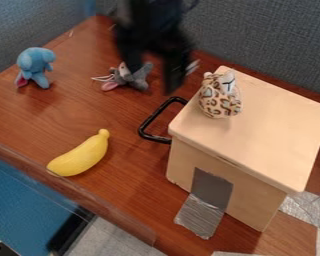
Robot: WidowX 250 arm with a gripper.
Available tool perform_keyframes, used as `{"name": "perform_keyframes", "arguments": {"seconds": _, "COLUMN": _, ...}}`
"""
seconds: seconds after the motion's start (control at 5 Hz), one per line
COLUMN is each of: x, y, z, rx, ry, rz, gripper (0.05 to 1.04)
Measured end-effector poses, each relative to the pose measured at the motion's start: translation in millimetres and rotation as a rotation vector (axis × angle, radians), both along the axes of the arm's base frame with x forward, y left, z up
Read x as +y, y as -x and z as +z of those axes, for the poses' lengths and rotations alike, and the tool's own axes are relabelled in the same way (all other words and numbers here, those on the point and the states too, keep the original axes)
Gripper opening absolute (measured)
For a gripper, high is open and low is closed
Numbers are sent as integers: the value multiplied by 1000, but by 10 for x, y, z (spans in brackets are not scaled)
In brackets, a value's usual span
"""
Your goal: Move the lion toy to the bottom left corner side of the table
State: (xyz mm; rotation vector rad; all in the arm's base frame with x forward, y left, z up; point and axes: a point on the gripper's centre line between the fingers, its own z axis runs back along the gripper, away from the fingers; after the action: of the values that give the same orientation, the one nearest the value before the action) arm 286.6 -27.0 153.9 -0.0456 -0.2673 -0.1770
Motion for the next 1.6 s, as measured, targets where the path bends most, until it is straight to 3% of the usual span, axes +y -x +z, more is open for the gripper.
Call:
{"name": "perform_keyframes", "arguments": {"seconds": 0.2, "x": -379, "y": -206, "z": 121, "rx": 6, "ry": -6, "rz": -37, "gripper": 1001}}
{"name": "perform_keyframes", "arguments": {"seconds": 0.4, "x": -540, "y": -309, "z": 28, "rx": 30, "ry": -13, "rz": -56, "gripper": 1001}}
{"name": "perform_keyframes", "arguments": {"seconds": 0.6, "x": -558, "y": -379, "z": -301, "rx": 102, "ry": -42, "rz": -61, "gripper": 1001}}
{"name": "perform_keyframes", "arguments": {"seconds": 0.8, "x": -481, "y": -428, "z": -439, "rx": 127, "ry": -65, "rz": -35, "gripper": 1001}}
{"name": "perform_keyframes", "arguments": {"seconds": 1.0, "x": -456, "y": -446, "z": -544, "rx": 129, "ry": -51, "rz": -34, "gripper": 962}}
{"name": "perform_keyframes", "arguments": {"seconds": 1.2, "x": -456, "y": -432, "z": -548, "rx": 120, "ry": -51, "rz": -36, "gripper": 795}}
{"name": "perform_keyframes", "arguments": {"seconds": 1.4, "x": -348, "y": -363, "z": -482, "rx": 123, "ry": -58, "rz": -49, "gripper": 699}}
{"name": "perform_keyframes", "arguments": {"seconds": 1.6, "x": 38, "y": -273, "z": -329, "rx": 110, "ry": -52, "rz": 53, "gripper": 670}}
